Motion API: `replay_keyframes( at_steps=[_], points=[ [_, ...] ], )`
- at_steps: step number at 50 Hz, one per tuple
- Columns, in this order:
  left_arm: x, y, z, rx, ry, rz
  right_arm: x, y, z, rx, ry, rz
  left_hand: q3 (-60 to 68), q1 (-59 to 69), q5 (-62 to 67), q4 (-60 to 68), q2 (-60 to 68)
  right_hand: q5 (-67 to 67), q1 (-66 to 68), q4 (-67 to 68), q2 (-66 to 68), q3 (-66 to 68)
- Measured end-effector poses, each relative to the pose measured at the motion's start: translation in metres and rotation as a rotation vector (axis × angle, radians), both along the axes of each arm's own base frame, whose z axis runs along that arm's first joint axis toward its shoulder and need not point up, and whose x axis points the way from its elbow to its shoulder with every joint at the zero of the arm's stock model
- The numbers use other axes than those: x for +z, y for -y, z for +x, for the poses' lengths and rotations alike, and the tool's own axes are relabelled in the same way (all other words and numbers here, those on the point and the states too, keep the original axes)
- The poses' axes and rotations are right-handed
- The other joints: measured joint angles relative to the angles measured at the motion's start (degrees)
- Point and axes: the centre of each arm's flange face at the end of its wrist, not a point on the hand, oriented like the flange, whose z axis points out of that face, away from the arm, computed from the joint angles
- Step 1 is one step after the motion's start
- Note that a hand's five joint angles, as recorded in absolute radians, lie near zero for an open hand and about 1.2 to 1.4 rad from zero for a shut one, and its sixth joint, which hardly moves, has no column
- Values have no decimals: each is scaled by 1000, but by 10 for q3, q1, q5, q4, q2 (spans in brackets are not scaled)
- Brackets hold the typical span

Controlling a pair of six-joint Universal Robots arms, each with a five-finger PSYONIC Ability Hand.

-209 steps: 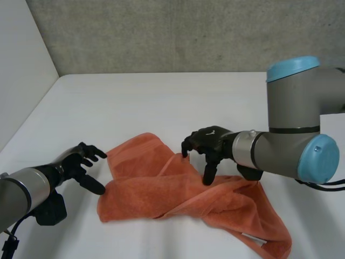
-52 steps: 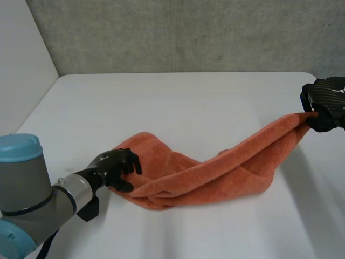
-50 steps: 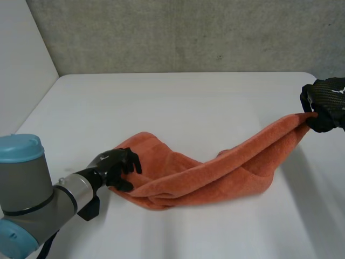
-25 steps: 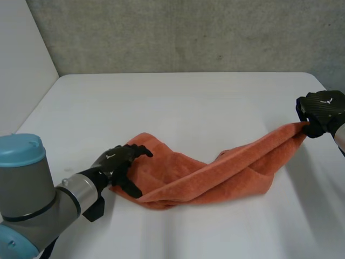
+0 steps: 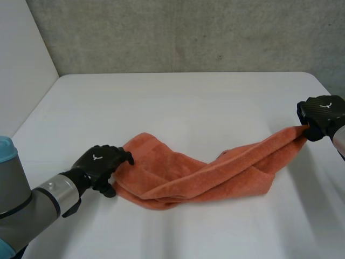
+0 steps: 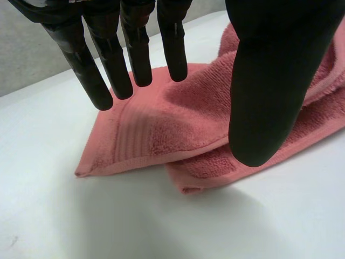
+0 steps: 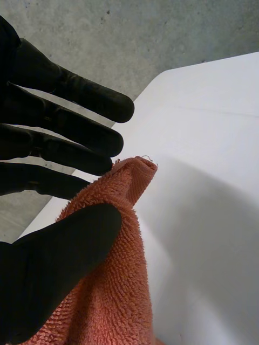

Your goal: Fold the laundry

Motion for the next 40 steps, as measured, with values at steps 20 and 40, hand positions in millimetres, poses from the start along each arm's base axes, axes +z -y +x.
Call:
replay_keyframes(
  at_steps=[20,40],
  points=[
    [-18,2,-15,-55,-14,-16,-7,-7,3,12,0,26,40,37,41,42,40,6,0,0,0,0],
    [-24,3,-30,-104,-11,-18,-4,2,-1,-7,-4,-23,80,79,81,83,81,6,0,0,0,0]
  ],
)
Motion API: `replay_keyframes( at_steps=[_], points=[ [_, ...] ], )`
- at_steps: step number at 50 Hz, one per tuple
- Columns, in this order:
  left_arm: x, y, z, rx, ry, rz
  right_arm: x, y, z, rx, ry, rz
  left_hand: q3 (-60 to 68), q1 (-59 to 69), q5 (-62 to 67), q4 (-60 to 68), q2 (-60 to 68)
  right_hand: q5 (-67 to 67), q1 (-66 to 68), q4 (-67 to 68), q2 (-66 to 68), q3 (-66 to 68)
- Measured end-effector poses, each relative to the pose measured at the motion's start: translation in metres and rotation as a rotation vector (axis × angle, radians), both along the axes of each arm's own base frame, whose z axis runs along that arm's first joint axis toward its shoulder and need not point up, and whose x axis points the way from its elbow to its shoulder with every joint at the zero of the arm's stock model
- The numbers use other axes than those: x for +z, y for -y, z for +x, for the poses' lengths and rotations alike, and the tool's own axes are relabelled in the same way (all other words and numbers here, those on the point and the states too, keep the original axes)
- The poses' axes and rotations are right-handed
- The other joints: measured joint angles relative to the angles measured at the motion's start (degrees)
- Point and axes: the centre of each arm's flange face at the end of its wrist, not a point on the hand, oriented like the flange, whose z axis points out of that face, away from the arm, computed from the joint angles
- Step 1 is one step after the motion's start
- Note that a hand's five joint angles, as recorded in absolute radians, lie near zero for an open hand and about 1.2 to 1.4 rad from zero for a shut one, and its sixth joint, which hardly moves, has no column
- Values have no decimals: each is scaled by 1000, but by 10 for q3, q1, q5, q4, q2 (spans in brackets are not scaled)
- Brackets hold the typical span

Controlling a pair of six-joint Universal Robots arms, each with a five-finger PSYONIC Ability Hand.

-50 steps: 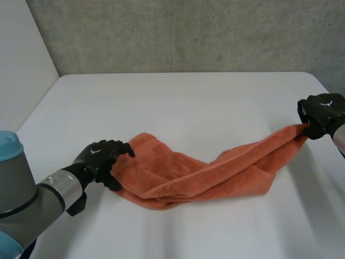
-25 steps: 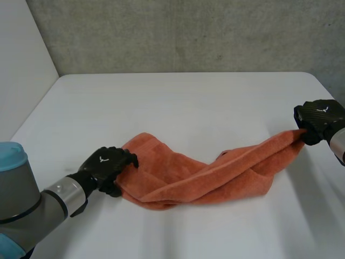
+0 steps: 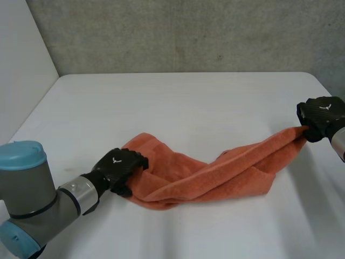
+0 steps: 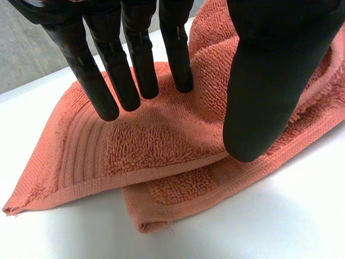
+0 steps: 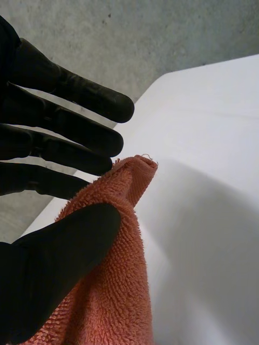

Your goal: Fold the laundry

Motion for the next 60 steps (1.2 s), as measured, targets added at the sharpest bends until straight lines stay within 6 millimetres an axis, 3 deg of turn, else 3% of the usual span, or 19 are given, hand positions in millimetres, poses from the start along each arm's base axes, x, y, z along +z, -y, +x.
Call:
replay_keyframes(
  at_steps=[15,25,35,43,46,49,52,60],
  points=[
    [-1,1,-4,-9,-4,-8,-5,10,-10,-41,-3,1,31,35,31,30,31,0,0,0,0,0],
    [-3,7,-6,7,-3,-44,-6,10,-10,-39,-3,6,247,246,242,246,247,0,0,0,0,0],
    [31,17,-3,133,-7,-199,-5,8,-10,-40,-2,10,335,314,326,333,335,0,0,0,0,0],
    [43,14,2,165,-11,-230,-1,3,-8,-37,0,7,338,315,330,338,339,0,0,0,0,0],
    [43,13,5,169,-9,-226,1,1,-8,-35,0,3,253,255,264,252,252,0,0,0,0,0],
    [41,11,6,169,-4,-211,2,0,-7,-34,0,3,71,66,80,69,70,0,0,0,0,0],
    [36,5,7,164,9,-176,0,-2,-6,-29,-1,8,-41,-43,-44,-44,-42,0,0,0,0,0],
    [28,-9,9,151,45,-82,-5,-3,-4,-25,-2,23,-126,-121,-127,-129,-128,0,0,0,0,0]
  ],
)
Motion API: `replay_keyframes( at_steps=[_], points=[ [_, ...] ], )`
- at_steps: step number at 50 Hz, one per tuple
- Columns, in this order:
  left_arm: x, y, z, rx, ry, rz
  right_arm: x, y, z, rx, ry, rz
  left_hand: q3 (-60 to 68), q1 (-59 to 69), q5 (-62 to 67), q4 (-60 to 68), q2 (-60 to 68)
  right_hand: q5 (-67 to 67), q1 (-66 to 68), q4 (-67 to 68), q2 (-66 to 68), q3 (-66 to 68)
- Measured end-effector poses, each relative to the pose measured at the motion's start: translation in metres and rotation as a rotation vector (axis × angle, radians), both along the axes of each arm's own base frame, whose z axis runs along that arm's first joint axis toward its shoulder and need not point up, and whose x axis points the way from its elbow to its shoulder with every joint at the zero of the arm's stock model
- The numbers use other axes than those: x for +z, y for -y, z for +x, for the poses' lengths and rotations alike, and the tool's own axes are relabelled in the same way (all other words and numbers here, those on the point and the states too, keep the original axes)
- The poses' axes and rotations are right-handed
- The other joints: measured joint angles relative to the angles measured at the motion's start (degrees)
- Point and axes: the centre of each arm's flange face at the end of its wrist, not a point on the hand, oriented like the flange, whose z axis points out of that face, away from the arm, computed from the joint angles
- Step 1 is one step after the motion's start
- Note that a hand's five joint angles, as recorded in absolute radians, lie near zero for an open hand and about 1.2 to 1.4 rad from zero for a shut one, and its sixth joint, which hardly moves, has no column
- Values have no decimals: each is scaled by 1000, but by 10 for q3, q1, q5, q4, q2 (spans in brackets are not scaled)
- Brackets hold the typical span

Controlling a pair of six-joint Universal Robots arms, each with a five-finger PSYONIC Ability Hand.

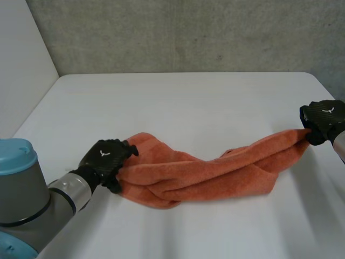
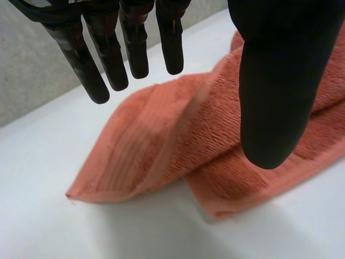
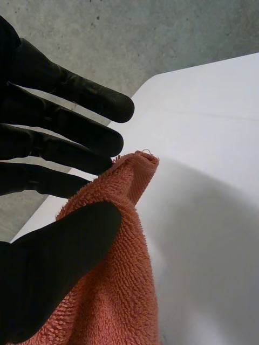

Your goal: Fold the laundry

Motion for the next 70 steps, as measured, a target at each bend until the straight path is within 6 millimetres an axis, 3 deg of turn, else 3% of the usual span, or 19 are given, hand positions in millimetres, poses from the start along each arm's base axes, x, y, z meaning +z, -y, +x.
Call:
replay_keyframes(
  at_steps=[12,21,30,35,45,46,49,51,52,54,58,59,62,65,68,70],
  points=[
    [0,-6,4,29,-21,97,-5,0,0,2,-1,16,13,7,15,15,16,0,0,0,0,0],
    [-15,14,-3,46,-74,97,-8,-2,0,4,-2,28,158,157,160,160,160,3,0,0,0,0],
    [-24,28,-9,40,-81,76,-9,-3,0,3,-2,30,219,215,220,221,221,3,0,0,0,0],
    [-22,32,-11,36,-88,52,-9,-3,0,2,-1,29,411,405,412,414,413,3,0,0,0,0],
    [-3,43,-11,46,-121,-55,-1,-3,0,2,0,8,461,436,455,463,463,3,0,0,0,0],
    [26,44,-7,54,-155,-158,24,-9,0,4,0,-50,463,439,458,465,466,3,0,0,0,0],
    [54,42,-3,60,-182,-241,44,-15,1,8,0,-86,464,439,458,467,467,3,0,0,0,0],
    [84,36,1,63,-211,-327,61,-22,1,11,1,-110,465,442,458,467,467,3,0,0,0,0],
    [84,36,1,63,-211,-327,61,-22,1,11,1,-110,465,442,458,467,467,3,0,0,0,0],
    [124,24,7,62,-250,-446,93,-35,1,22,1,-149,465,443,462,468,468,3,0,0,0,0],
    [172,3,13,54,-293,-587,140,-60,4,52,-2,-190,465,444,462,468,468,3,0,0,3,0],
    [172,3,13,54,-293,-587,140,-60,4,52,-2,-190,465,444,462,468,468,3,0,0,3,0],
    [196,-10,17,49,-308,-642,165,-79,7,82,-21,-183,465,444,463,468,468,3,0,0,3,0],
    [200,-13,18,50,-300,-627,169,-85,8,97,-53,-155,465,444,463,468,468,3,0,0,3,0],
    [189,-11,19,58,-264,-535,163,-85,8,112,-121,-94,465,444,463,468,468,3,0,0,3,0],
    [174,-6,18,65,-232,-445,148,-78,8,128,-194,-14,465,444,463,468,468,3,0,0,3,0]
  ],
)
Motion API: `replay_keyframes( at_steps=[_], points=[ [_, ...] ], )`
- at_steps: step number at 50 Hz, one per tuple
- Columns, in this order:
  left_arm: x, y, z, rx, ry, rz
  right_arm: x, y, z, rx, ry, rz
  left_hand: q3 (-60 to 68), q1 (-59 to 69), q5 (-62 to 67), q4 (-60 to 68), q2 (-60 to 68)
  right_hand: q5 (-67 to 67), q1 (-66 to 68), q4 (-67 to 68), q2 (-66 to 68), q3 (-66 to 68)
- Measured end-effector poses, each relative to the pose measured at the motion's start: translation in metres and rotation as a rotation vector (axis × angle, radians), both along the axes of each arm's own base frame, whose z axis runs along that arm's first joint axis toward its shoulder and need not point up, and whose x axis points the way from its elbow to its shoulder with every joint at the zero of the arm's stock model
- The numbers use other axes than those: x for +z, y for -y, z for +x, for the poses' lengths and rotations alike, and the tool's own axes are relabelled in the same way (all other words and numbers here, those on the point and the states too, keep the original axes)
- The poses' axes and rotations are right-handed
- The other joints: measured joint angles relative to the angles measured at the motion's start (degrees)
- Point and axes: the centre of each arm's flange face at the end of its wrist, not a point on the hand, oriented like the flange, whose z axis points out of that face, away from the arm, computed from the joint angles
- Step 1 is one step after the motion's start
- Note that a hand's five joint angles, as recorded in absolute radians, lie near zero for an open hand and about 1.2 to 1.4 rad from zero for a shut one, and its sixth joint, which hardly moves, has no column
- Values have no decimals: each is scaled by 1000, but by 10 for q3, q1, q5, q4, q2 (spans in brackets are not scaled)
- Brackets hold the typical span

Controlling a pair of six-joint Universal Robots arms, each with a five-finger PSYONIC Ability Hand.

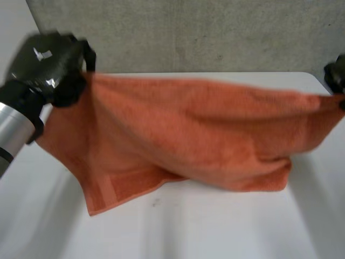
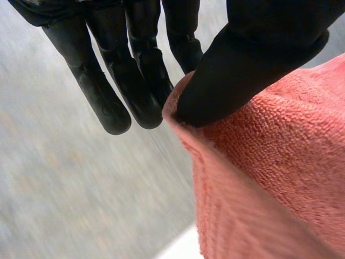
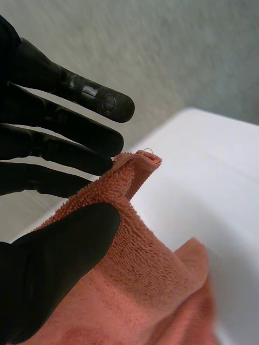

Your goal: Fold the laundry

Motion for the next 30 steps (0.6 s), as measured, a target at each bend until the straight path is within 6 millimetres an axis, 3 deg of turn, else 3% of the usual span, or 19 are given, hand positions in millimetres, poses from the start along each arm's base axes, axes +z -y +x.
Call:
replay_keyframes(
  at_steps=[4,7,8,11,14,17,19,21,24,26,28,29,30],
  points=[
    [-37,14,-3,4,58,162,-29,14,5,18,-75,113,0,1,0,0,0,0,0,0,0,0],
    [-54,20,-4,6,88,217,-41,19,10,28,-93,147,0,1,0,0,0,0,0,0,0,0],
    [-73,29,-6,6,128,268,-59,27,18,42,-117,196,0,1,0,0,0,0,0,0,0,0],
    [-97,48,-11,8,199,300,-82,42,32,51,-140,215,0,1,0,0,0,0,0,0,0,0],
    [-107,68,-16,10,243,277,-91,61,44,42,-136,160,0,1,0,0,0,0,0,0,0,0],
    [-103,91,-21,17,255,211,-86,85,55,17,-98,38,1,1,0,0,0,0,0,0,0,0],
    [-90,108,-26,30,238,132,-74,102,61,-4,-53,-74,1,1,0,0,0,0,0,0,0,0],
    [-66,126,-30,50,196,17,-49,118,68,-25,18,-230,1,1,0,0,0,0,0,0,0,0],
    [-6,144,-33,93,73,-227,6,131,76,-36,166,-510,1,1,0,0,0,0,0,0,0,0],
    [19,146,-32,108,16,-319,26,131,77,-33,219,-602,1,1,0,0,0,0,0,0,0,0],
    [61,141,-27,132,-96,-471,61,125,76,-20,321,-760,1,1,0,0,0,0,0,0,0,0],
    [61,141,-27,132,-96,-471,61,125,76,-20,321,-760,1,1,0,0,0,0,0,0,0,0],
    [82,135,-22,143,-163,-539,77,118,74,-6,383,-841,1,3,0,0,0,0,0,0,0,0]
  ],
)
